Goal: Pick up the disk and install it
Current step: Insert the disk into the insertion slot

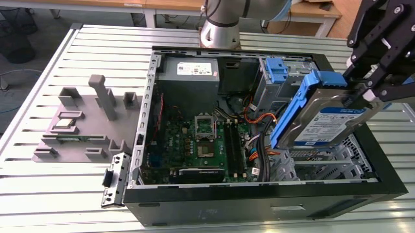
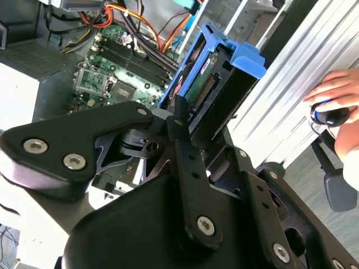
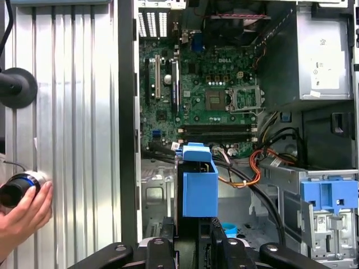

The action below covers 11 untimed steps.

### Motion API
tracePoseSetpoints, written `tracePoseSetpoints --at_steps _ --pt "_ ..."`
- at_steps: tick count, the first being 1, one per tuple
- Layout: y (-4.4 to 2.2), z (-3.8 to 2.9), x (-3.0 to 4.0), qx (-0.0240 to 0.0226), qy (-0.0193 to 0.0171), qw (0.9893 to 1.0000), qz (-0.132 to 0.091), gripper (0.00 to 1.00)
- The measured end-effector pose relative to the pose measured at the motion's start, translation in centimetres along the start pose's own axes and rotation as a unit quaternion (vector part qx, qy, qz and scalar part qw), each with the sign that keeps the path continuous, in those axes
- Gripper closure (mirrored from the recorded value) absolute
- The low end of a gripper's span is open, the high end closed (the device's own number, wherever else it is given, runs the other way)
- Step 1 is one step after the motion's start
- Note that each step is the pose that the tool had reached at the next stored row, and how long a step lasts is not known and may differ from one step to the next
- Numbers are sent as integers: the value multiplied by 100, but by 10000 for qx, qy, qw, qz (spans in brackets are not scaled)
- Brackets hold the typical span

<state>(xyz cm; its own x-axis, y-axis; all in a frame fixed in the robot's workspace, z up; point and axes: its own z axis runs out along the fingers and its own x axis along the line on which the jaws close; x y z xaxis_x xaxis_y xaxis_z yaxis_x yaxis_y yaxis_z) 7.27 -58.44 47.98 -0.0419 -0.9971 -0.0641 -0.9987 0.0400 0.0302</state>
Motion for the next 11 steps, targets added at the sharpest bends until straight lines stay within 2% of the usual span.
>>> tracePoseSetpoints --at_steps 3,11 --pt "-71 3 14 0 0 10000 0 65" --pt "-331 22 22 -3 0 10000 0 65"
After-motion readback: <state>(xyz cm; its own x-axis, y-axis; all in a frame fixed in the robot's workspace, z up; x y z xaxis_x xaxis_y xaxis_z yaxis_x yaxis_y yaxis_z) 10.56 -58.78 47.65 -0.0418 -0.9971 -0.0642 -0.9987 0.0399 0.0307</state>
